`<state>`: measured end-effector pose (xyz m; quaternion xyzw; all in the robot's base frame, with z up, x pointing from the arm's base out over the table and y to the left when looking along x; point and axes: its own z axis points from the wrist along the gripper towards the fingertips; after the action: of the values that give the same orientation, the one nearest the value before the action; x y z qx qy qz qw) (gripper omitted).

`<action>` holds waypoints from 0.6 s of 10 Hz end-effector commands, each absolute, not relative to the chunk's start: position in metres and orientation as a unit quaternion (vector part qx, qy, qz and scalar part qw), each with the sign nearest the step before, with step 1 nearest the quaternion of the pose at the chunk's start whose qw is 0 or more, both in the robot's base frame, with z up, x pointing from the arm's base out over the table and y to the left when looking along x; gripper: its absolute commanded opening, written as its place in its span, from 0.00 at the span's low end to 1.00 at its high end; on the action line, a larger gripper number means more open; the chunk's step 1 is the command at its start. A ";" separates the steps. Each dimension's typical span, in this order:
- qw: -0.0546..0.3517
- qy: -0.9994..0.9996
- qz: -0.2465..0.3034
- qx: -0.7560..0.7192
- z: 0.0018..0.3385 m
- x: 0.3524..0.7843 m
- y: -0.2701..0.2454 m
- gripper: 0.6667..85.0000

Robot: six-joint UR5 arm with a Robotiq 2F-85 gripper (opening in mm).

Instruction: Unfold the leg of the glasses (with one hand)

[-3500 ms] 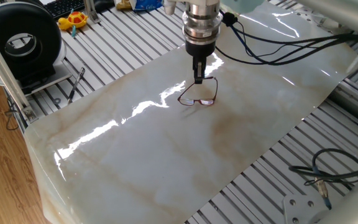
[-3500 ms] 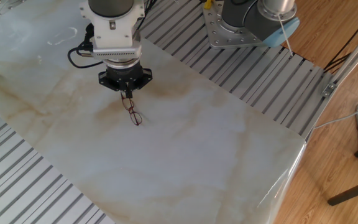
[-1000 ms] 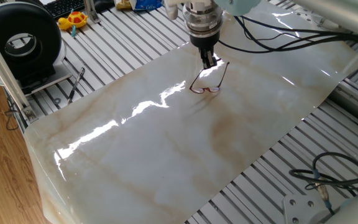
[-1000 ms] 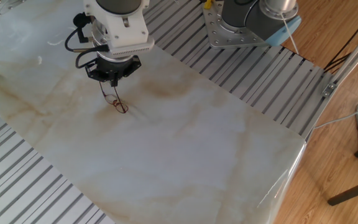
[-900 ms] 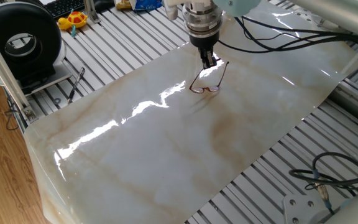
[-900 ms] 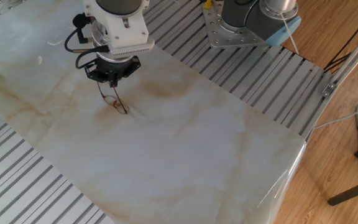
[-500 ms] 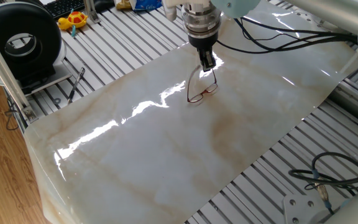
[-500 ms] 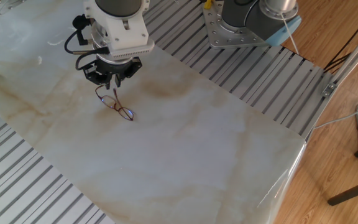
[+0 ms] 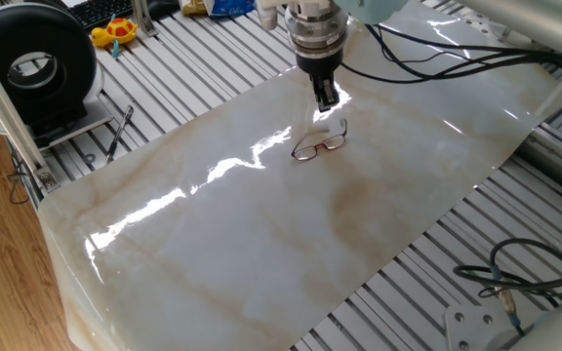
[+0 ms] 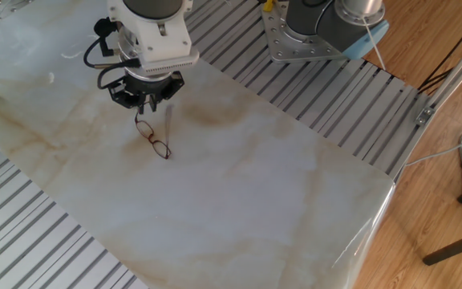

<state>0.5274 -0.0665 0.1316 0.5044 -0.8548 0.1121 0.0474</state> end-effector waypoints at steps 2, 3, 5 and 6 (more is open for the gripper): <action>0.040 -0.856 0.111 0.504 0.134 0.528 -0.069 0.28; 0.038 -0.856 0.111 0.504 0.133 0.529 -0.070 0.26; 0.034 -0.856 0.113 0.504 0.134 0.531 -0.072 0.23; 0.029 -0.856 0.114 0.504 0.132 0.533 -0.073 0.19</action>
<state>0.5294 -0.0723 0.1329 0.5056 -0.8540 0.1158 0.0402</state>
